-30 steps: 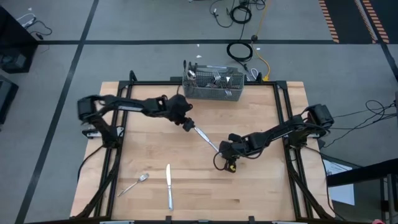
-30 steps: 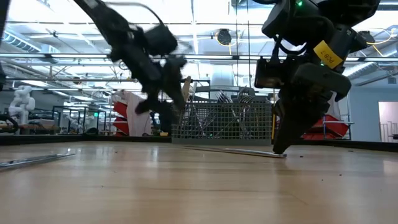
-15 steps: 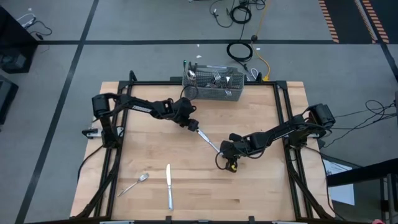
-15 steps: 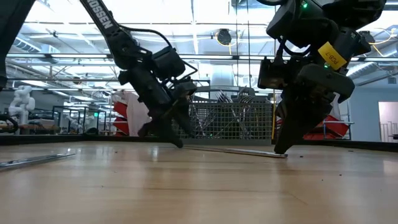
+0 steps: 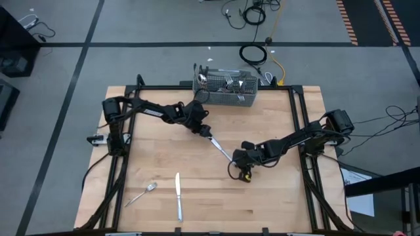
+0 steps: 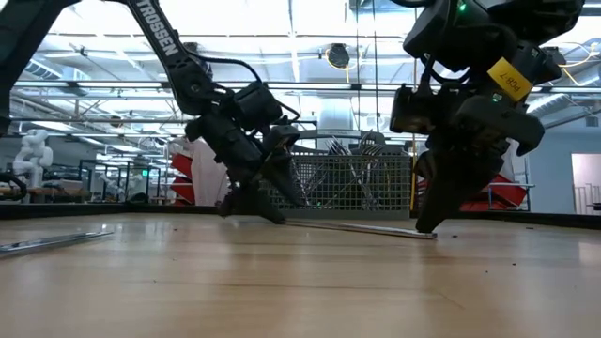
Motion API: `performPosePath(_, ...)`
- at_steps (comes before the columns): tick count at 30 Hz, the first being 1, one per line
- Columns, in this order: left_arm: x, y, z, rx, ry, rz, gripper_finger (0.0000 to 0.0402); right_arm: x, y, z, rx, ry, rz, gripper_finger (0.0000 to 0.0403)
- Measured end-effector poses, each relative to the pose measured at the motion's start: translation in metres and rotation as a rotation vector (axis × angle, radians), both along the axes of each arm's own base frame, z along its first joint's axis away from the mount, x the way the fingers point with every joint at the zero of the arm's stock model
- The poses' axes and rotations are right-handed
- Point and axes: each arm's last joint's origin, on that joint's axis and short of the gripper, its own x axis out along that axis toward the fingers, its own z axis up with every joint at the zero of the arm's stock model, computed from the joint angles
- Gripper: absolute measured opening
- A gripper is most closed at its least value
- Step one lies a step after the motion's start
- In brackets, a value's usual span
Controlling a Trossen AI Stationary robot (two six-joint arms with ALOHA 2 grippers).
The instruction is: Sort silverware
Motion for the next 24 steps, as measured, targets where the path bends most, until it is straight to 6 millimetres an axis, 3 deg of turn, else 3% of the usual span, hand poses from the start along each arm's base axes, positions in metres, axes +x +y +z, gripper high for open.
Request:
performPosePath(6, 0.0011, -0.0002, -0.0040, -0.015, -0.025, -0.041, 0.0181, -0.0001, 0.0005, 0.0000, 0.004, 0.001, 0.010, 0.0000)
performPosePath(17, -0.0004, -0.0029, -0.0057, 0.035, -0.023, -0.113, 0.0013, -0.0008, 0.0013, -0.0002, 0.007, 0.008, 0.032, 0.0000)
performPosePath(24, -0.0012, -0.0037, -0.0030, 0.039, -0.038, -0.139, 0.0004, -0.0008, 0.0009, -0.0002, -0.006, 0.007, 0.030, 0.0000)
